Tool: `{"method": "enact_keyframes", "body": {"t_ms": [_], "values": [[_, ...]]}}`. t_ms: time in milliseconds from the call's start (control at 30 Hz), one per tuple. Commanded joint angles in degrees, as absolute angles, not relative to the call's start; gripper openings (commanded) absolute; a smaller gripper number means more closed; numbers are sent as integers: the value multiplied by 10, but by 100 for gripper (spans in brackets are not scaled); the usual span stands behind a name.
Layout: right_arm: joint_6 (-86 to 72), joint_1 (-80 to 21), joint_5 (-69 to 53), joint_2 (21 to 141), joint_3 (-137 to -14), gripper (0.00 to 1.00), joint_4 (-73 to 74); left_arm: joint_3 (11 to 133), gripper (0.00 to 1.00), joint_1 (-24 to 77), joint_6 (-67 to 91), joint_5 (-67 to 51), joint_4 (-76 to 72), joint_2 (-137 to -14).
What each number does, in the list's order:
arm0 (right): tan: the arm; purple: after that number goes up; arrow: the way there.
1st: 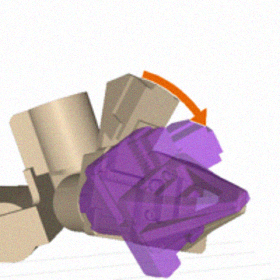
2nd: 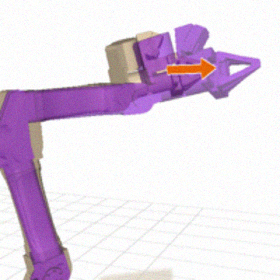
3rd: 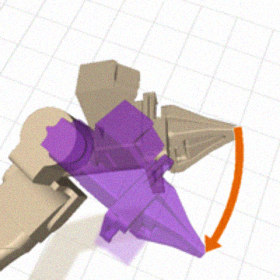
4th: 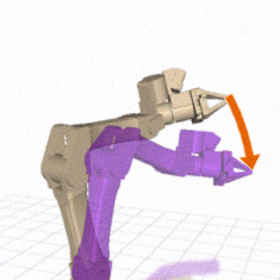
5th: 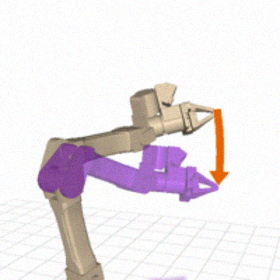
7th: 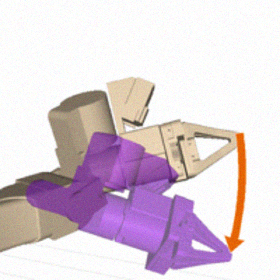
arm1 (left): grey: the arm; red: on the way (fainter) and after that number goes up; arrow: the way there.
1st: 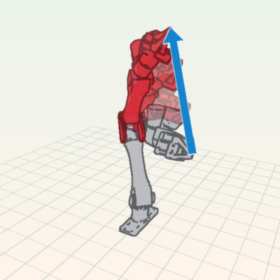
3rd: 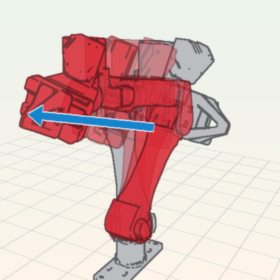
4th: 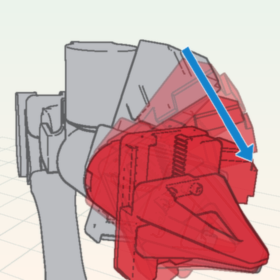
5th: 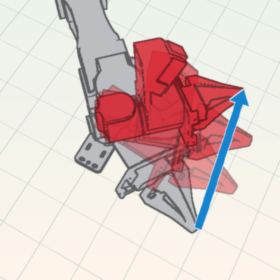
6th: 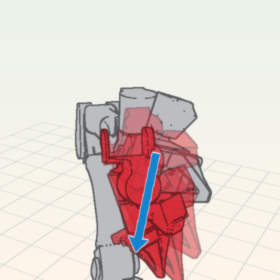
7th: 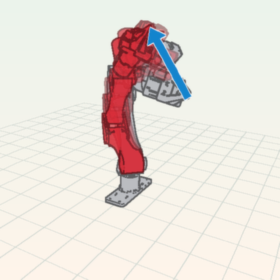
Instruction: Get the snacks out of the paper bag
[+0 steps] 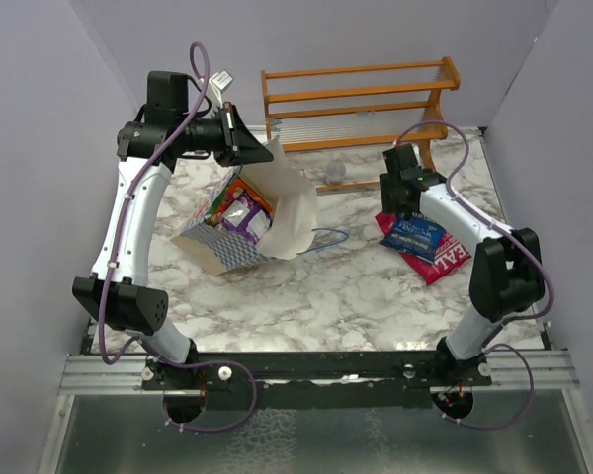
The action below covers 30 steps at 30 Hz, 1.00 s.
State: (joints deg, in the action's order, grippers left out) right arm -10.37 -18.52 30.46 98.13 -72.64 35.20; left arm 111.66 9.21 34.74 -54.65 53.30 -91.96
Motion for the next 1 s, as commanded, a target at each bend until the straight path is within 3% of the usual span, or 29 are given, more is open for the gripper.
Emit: {"method": "enact_keyframes", "body": {"t_ms": [0, 167, 533, 700, 967], "values": [[-86, -184, 164, 914, -763, 79, 362, 1132, 0, 91, 342, -572, 527, -915], [-45, -185, -19, 847, -769, 83, 348, 1127, 0, 91, 356, -605, 506, -906], [-163, -229, -450, 770, -722, 79, 155, 1077, 0, 91, 431, -604, 442, -882], [-76, -351, -370, 760, -708, 76, 143, 1077, 0, 91, 457, -618, 426, -883], [-32, -408, -351, 799, -666, 59, 37, 1102, 0, 92, 459, -617, 438, -889]]}}
